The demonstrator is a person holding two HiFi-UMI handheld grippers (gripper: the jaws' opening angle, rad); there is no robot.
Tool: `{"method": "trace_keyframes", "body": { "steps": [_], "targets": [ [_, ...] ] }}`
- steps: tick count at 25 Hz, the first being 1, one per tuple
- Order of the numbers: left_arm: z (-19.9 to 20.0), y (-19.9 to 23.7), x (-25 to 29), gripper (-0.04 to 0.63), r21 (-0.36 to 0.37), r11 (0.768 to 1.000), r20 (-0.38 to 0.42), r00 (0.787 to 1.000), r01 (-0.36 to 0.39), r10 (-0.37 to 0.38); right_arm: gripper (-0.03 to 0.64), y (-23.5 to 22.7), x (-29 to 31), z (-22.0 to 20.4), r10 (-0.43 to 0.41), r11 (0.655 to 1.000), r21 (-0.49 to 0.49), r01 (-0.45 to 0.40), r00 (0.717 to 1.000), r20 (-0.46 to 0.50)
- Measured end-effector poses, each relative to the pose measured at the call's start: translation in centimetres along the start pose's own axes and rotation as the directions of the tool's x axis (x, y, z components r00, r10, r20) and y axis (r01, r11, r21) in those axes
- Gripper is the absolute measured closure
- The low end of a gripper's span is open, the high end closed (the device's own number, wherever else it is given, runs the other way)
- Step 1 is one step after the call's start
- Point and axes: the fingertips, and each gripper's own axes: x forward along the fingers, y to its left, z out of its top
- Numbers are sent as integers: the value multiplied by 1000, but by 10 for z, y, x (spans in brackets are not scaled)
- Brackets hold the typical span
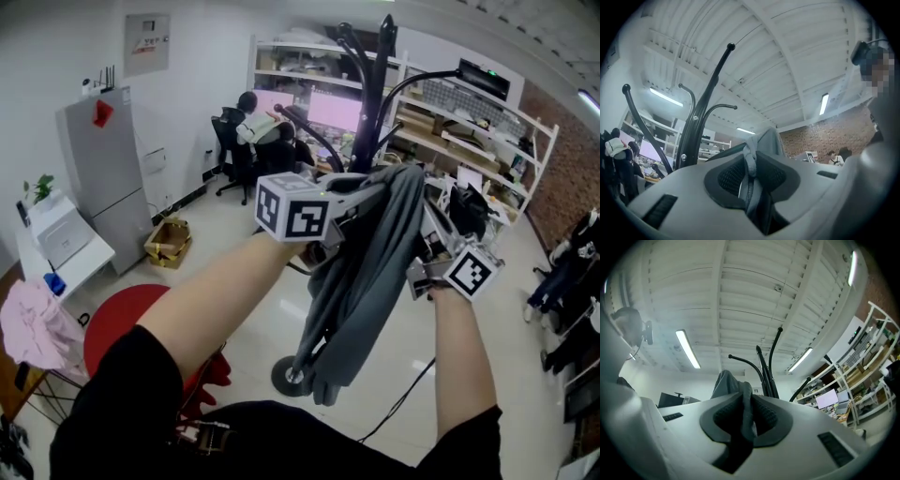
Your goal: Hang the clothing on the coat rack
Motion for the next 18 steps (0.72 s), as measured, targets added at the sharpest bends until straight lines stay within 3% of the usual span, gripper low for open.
{"method": "trace_keyframes", "body": {
  "steps": [4,9,14,18],
  "targets": [
    [-1,-3,-9,538,37,999,8,1000,-18,17,555,-6,-9,-6,-65,995,-80,63,998,-17],
    [-18,1,-24,499,90,995,-51,998,-41,46,551,-9,-25,-14,-111,987,-125,105,993,-42],
    [-32,2,-35,499,82,995,-61,996,-57,62,541,-16,-35,-27,-118,984,-139,108,991,-67],
    [-39,0,-48,499,71,996,-64,996,-58,62,540,-17,-46,-26,-178,974,-153,169,983,-45]
  ]
}}
